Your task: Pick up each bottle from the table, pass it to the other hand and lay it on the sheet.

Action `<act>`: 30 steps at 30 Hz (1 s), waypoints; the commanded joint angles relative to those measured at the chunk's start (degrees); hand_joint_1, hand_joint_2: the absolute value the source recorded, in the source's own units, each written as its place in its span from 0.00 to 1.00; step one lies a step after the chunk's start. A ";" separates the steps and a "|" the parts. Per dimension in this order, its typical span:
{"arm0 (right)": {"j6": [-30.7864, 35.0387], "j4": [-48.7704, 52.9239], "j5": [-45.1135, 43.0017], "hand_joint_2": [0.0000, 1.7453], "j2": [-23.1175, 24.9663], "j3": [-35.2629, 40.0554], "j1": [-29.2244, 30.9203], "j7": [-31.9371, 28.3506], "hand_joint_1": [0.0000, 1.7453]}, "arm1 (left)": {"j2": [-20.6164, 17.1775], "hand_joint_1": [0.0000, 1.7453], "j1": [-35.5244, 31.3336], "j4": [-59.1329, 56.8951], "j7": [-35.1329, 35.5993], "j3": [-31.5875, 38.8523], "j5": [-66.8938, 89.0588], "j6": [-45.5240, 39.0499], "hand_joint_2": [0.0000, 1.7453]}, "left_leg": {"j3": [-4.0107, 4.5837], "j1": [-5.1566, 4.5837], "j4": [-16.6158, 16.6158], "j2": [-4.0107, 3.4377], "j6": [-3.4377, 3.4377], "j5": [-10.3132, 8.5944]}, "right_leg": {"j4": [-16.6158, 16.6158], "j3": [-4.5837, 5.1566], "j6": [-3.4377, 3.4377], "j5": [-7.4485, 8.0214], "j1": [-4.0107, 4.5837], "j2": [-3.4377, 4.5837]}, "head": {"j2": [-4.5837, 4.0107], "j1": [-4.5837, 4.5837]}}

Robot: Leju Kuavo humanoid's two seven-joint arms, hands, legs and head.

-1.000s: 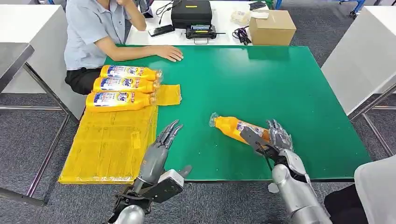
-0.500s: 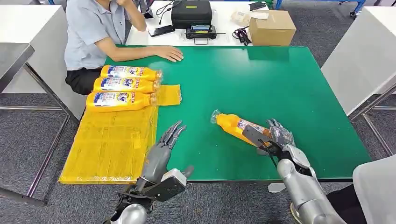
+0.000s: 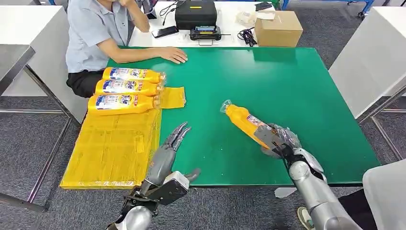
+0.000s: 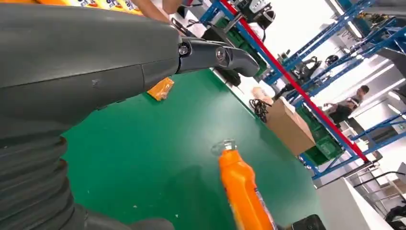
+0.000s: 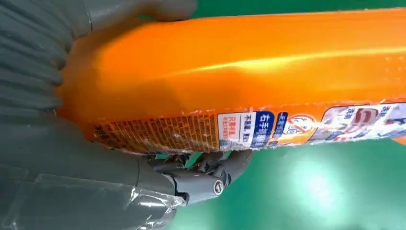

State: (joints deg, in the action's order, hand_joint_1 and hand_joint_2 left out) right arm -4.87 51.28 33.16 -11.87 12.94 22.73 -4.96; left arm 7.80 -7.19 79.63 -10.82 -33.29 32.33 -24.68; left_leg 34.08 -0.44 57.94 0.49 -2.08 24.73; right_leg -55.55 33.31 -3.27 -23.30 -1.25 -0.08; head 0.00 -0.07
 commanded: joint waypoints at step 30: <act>-0.08 22.95 -24.62 1.00 5.57 0.28 -12.21 -11.70 1.00 | 1.36 0.00 4.76 -2.65 -8.90 1.39 -31.98 -1.08 1.00 | 0.19 0.02 -0.03 0.02 0.11 0.06 | -0.01 0.14 0.12 -0.06 0.01 0.04 | 0.00 0.00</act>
State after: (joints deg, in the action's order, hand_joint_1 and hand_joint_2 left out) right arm -5.40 63.27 10.60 -7.08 10.93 13.76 -16.28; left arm 8.87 -4.55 79.56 -18.64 -33.53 12.91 -28.16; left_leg 34.40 -0.45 57.94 0.59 -2.08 24.72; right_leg -55.57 33.54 -3.27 -23.31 -1.27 -0.10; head 0.00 -0.07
